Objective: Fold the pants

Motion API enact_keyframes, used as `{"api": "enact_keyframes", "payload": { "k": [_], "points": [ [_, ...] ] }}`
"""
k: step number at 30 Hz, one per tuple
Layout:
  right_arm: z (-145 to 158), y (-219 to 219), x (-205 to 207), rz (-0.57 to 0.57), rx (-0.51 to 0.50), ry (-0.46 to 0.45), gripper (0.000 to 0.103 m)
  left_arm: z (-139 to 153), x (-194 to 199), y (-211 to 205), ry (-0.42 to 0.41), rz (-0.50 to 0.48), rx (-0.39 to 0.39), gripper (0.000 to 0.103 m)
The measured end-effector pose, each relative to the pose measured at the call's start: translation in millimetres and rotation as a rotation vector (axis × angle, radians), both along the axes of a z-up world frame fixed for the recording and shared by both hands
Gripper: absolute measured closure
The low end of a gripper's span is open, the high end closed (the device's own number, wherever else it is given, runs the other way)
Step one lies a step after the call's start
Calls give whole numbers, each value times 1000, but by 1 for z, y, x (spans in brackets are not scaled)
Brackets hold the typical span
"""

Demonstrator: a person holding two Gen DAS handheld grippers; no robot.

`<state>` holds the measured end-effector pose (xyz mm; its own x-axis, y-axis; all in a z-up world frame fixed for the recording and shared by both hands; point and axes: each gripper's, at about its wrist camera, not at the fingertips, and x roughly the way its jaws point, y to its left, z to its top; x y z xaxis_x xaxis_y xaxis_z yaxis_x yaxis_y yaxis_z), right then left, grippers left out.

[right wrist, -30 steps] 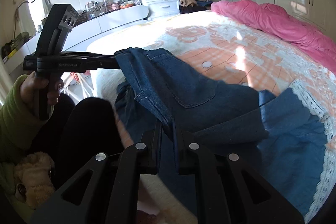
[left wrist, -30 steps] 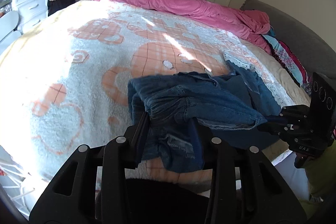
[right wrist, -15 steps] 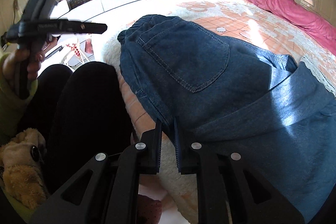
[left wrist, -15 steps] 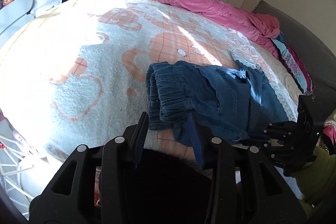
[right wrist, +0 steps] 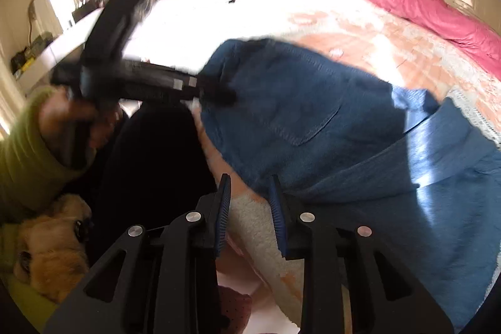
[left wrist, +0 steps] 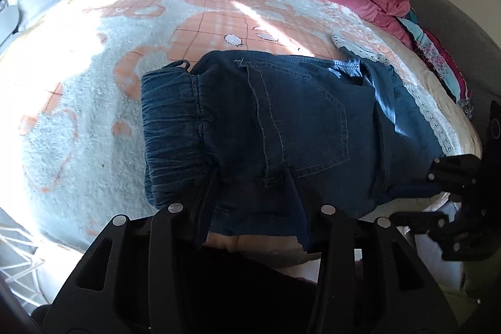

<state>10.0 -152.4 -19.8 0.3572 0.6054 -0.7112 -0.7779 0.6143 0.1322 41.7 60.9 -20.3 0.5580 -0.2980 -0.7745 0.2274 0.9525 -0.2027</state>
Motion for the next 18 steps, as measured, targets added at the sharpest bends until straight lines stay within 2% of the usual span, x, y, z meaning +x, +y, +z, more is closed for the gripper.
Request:
{"api": "enact_keyframes", "payload": {
  "k": [3,6,10,12,15,18],
  "points": [
    [9,-1,8,-51,27,-28,76,-1,-3,-1,-10,-7,12,68],
    [8,6,23,-91,31,-2,70,-2,-4,1,-14,-10,6,68],
    [-16,22,46,-145,-88,63,70,-1,-8,3,-19,-11,-1,68],
    [-26,23,53,-175,-83,104,69,0,-8,2,-25,-14,5,68],
    [-22,26,53,-171,-103,101,69,1,-11,1,-42,-12,15,68],
    [-18,22,55,-172,-78,113,69,7,-13,1,-56,-10,12,68]
  ]
}}
